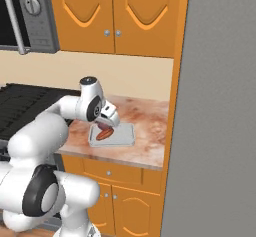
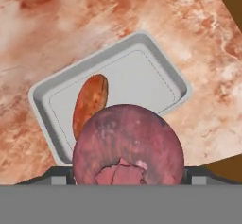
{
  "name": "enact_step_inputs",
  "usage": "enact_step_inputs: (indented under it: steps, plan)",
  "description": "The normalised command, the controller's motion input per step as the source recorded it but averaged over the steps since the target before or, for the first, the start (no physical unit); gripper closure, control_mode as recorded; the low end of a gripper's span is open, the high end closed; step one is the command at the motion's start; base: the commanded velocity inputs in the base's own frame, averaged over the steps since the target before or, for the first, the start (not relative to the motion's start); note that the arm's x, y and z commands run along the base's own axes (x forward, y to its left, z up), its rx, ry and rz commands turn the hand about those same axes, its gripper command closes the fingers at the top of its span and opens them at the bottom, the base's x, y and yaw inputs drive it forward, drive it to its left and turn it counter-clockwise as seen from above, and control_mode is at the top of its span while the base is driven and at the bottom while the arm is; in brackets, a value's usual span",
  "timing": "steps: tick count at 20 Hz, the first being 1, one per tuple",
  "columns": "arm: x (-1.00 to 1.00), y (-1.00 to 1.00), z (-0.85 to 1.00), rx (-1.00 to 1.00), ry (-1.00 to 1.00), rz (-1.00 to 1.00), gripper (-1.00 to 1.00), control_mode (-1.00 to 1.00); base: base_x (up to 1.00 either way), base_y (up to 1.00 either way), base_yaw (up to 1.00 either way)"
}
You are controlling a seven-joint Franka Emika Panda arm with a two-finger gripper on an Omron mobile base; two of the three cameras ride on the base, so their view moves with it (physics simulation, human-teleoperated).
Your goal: Take the sweet potato and onion out of the freezer and place them in the tupperware container on the counter. Then put the tupperware containing the vegetables back in the freezer.
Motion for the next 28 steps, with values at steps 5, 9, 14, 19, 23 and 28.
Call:
enact_step_inputs:
  steps: [5,9,14,19,23,28]
  plan:
    - [0.4,-0.15,-0.57,0.0,0.0,0.1,1.0,-1.0,0.0,0.0,0.0]
    - [0.44,-0.05,-0.5,0.0,0.0,0.07,1.0,-1.0,0.0,0.0,0.0]
    - [0.55,-0.04,-0.43,0.0,0.0,0.06,1.0,-1.0,0.0,0.0,0.0]
    - [0.38,-0.04,-0.39,0.0,0.0,0.06,1.0,-1.0,0.0,0.0,0.0]
    - [0.08,0.0,-0.38,0.0,0.02,0.03,-1.0,-1.0,0.0,0.0,0.0]
    - [-0.07,0.0,-0.26,0.0,0.0,0.01,-1.0,-1.0,0.0,0.0,0.0]
